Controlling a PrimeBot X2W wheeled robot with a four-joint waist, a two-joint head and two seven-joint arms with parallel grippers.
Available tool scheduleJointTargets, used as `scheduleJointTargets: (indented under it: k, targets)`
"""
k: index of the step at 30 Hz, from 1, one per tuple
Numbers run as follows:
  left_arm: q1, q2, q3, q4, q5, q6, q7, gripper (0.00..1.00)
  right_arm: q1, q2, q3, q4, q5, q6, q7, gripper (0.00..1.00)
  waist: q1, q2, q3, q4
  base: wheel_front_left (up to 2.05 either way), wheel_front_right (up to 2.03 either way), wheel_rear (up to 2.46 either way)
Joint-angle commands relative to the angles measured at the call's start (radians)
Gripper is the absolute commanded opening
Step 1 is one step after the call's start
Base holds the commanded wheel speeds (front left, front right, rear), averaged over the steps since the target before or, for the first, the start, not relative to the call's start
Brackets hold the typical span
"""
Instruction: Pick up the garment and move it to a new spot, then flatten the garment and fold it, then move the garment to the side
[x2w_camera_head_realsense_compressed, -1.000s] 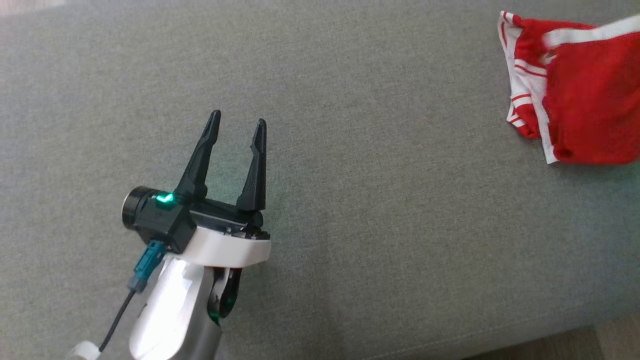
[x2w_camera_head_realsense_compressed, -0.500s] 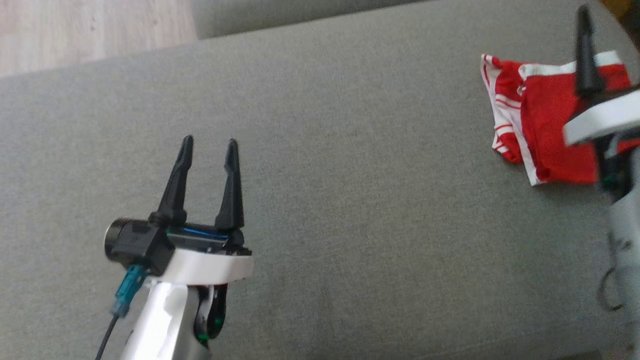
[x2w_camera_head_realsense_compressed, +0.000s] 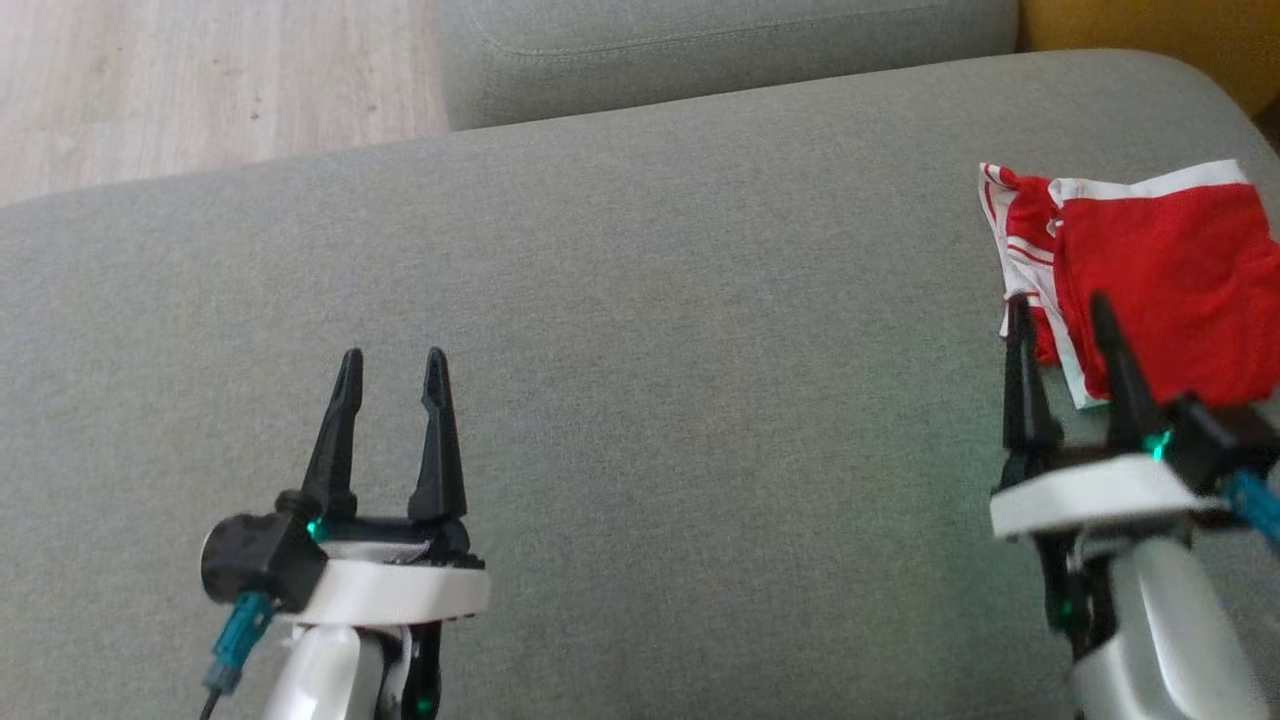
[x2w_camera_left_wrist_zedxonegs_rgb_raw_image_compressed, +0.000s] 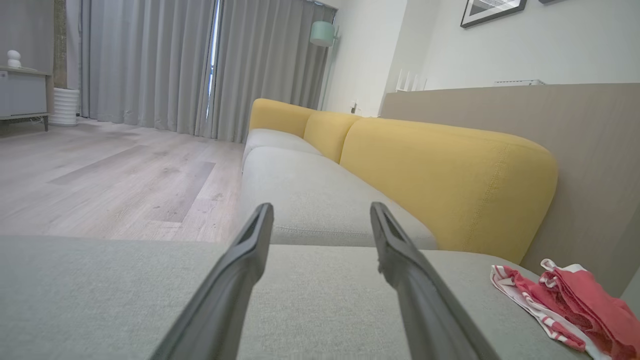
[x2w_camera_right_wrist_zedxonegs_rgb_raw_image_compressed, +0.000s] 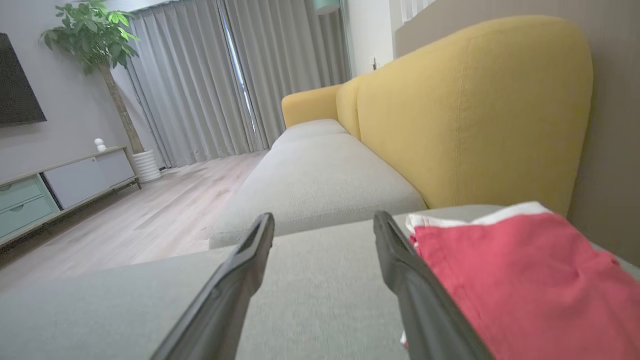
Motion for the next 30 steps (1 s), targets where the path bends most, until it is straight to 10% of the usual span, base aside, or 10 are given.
scheduleJointTargets:
  k: [1, 30]
  targets:
    - [-0.014, 0.004, 0.044, -0.026, -0.009, -0.004, -0.005, 1.00, -0.009, 0.006, 0.027, -0.037, 0.013, -0.001, -0.016, 1.00, 0.0001, -0.0001, -0.002, 0.004, 0.00, 0.00, 0.00]
    - [0.028, 0.004, 0.102, -0.048, -0.090, 0.016, -0.005, 1.00, 0.074, 0.007, 0.082, -0.079, 0.051, -0.001, -0.036, 1.00, 0.0001, -0.0001, -0.007, 0.006, 0.00, 0.00, 0.00]
